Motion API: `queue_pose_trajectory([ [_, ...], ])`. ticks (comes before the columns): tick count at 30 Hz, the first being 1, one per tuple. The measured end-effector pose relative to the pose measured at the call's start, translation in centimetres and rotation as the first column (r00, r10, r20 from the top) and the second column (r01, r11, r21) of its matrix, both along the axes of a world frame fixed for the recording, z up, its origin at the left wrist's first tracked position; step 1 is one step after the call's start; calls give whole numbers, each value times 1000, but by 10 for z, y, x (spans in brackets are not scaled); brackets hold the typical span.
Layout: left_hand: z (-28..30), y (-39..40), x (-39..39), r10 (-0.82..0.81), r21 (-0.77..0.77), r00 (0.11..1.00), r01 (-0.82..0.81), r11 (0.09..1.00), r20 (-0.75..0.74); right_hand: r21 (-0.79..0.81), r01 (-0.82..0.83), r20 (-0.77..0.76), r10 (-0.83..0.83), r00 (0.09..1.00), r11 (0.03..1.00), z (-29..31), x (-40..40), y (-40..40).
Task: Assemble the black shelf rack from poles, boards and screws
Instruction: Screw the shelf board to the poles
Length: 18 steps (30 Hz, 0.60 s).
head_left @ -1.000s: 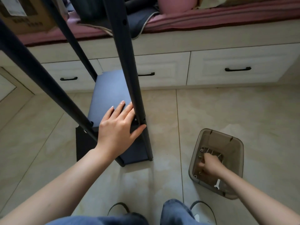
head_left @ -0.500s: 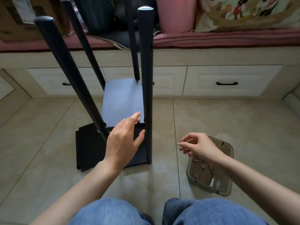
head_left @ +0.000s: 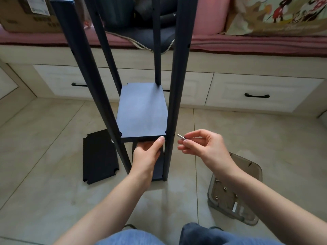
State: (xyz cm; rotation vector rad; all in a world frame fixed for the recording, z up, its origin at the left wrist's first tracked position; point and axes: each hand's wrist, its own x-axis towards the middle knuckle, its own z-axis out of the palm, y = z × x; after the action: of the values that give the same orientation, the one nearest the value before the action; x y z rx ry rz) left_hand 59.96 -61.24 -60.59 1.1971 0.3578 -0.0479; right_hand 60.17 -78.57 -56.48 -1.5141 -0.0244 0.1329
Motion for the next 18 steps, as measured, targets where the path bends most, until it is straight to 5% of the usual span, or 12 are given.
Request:
queue_pose_trajectory([
  [6,-12,-4,13,-2,-79,989,14,997,148,18,12,15,-12,1000,1000,-11,3,5],
  [18,-8,-10,13,-15,-166,990,39,985,143,70,24,49,-27,998,997,-25,9,13],
])
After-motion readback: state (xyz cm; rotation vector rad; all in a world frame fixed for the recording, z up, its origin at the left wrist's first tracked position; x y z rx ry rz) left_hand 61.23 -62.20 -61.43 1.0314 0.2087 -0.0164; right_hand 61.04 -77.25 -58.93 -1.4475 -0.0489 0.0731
